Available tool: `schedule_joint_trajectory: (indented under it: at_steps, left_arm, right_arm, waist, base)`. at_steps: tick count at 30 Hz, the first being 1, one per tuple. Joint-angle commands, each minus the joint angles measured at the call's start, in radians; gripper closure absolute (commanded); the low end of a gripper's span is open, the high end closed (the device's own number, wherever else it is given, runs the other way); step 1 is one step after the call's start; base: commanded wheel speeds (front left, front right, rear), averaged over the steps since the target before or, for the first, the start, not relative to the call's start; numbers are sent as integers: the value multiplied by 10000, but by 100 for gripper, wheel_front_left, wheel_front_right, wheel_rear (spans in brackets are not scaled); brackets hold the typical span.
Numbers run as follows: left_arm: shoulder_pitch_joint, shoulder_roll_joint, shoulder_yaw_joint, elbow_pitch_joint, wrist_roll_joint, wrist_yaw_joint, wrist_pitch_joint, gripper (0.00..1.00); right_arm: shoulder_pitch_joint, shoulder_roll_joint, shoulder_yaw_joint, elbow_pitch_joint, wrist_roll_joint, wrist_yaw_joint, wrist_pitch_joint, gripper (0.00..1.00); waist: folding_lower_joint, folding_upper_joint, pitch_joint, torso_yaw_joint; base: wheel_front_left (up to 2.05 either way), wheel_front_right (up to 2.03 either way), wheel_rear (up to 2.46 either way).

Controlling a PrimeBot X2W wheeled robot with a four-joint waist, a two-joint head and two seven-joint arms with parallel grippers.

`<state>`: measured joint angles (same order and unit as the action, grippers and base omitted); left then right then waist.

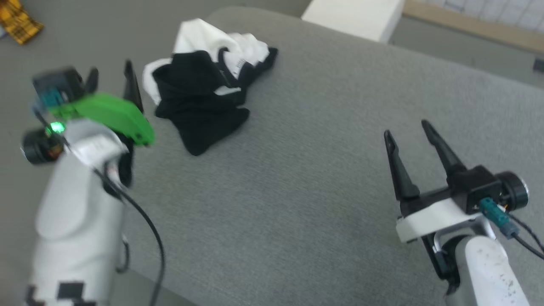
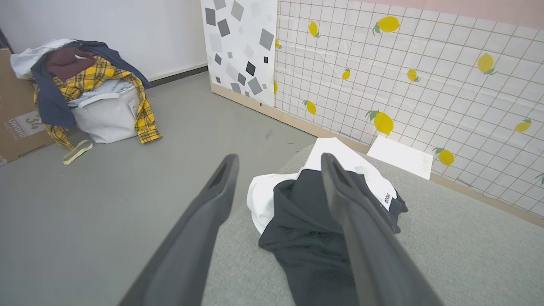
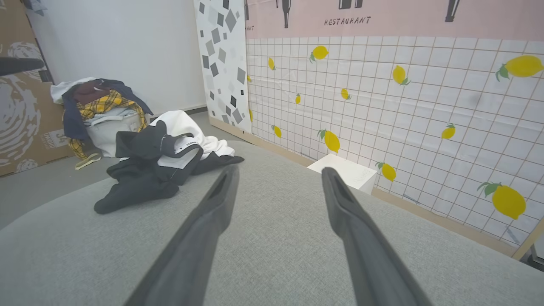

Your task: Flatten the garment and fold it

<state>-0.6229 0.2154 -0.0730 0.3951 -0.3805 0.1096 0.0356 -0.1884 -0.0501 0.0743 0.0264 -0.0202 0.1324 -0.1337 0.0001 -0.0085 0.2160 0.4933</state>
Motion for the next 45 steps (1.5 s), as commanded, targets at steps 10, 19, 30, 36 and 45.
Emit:
schedule_joint_trajectory:
  at_steps: [10,19,30,36,45]
  left_arm:
    - [-3246,1487,506,1309,-538,98,3220,0]
    - [-3204,2066,1100,1578,-1076,1357,6204,0]
    - [-1207,2027,1216,-12,-1647,2404,9196,83]
    - [-910,2650,1377,-1072,-958,1822,6773,100]
    - [-2001,3266,1034,-962,271,591,1733,100]
  right_arm:
    - [-1053,-499,-107,-712,111,-17,68,0]
    - [-1445,-572,19,-828,294,-17,-144,0]
    - [-1516,-500,154,-303,391,-17,-429,0]
    - [-1369,-343,180,225,463,-17,-656,0]
    - [-558,-55,-14,1100,626,-17,-922,0]
  waist:
    - [-1,82,4249,-2722]
    - [-1,82,5220,-3341]
    - [-1,82,4568,-3314]
    - [-1,82,3221,-3407]
    - [-1,82,510,-3819]
  base:
    - [0,0,0]
    - [0,0,0]
    - [0,0,0]
    - [0,0,0]
    - [0,0,0]
